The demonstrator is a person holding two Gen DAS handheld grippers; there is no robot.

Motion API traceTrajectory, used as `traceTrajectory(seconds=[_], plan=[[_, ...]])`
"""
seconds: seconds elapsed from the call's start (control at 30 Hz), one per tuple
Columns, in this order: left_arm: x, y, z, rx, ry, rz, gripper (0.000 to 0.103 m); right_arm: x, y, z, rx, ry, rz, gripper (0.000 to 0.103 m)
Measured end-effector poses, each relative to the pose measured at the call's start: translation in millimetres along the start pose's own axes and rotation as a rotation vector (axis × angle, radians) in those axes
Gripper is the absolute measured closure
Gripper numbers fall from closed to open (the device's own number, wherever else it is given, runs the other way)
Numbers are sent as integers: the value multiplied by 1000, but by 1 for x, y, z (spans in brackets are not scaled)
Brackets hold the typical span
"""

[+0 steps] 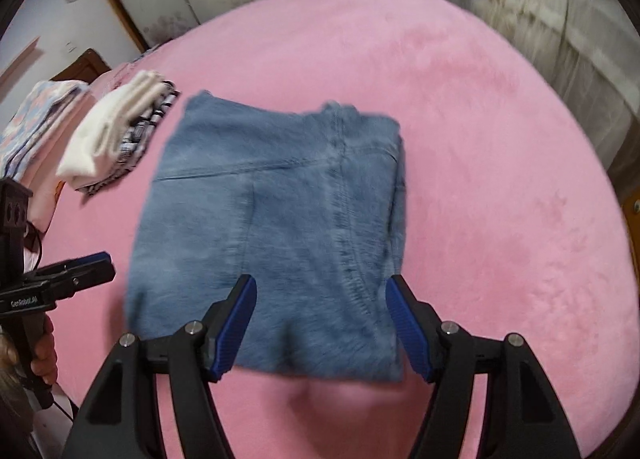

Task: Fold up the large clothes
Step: 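Grasp the folded jacket bundle with the right tool and lift it, then carry the bundle with the right tool onto the folded clothes stack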

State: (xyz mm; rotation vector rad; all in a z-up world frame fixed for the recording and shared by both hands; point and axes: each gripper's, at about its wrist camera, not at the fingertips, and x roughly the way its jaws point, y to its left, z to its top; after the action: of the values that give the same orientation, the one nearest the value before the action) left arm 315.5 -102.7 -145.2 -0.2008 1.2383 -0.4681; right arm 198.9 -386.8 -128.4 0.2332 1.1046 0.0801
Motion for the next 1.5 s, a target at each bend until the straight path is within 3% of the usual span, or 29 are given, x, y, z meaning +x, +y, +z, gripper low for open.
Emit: traceTrajectory(seconds=[0.1, 0.33, 0.47, 0.63, 0.77, 0.83, 0.9, 1.0, 1.07, 1.17, 1.33, 1.5], plan=[[25, 4, 5, 7, 31, -30, 28, 19, -19, 5, 52, 30, 39, 36], [54, 4, 23, 57, 24, -7, 23, 63, -41, 15, 90, 117, 147, 35], [69, 15, 31, 34, 31, -35, 16, 77, -41, 21, 73, 112, 232, 20], [88, 26, 36, -6, 31, -110, 9, 92, -33, 31, 12, 100, 347, 19], [105, 29, 43, -55, 35, -170, 6, 107, -30, 44, 13, 122, 409, 25], [108, 26, 46, -53, 30, -163, 6, 110, -30, 48, 17, 126, 412, 45], [106, 23, 44, -41, 16, -142, 10, 104, -31, 47, 24, 116, 423, 59], [97, 14, 40, -17, -6, -98, 30, 87, -30, 42, 40, 81, 413, 76], [87, 2, 38, 26, -16, -67, 45, 71, -24, 39, 46, 52, 410, 80], [66, -8, 34, 66, -35, -52, 59, 44, -4, 35, 19, 12, 398, 83], [21, -25, 11, 134, -68, 13, 61, 1, 49, 15, -67, -15, 344, 84], [-27, -9, -22, 109, -47, 30, 61, -17, 94, -16, -85, 9, 358, 84]])
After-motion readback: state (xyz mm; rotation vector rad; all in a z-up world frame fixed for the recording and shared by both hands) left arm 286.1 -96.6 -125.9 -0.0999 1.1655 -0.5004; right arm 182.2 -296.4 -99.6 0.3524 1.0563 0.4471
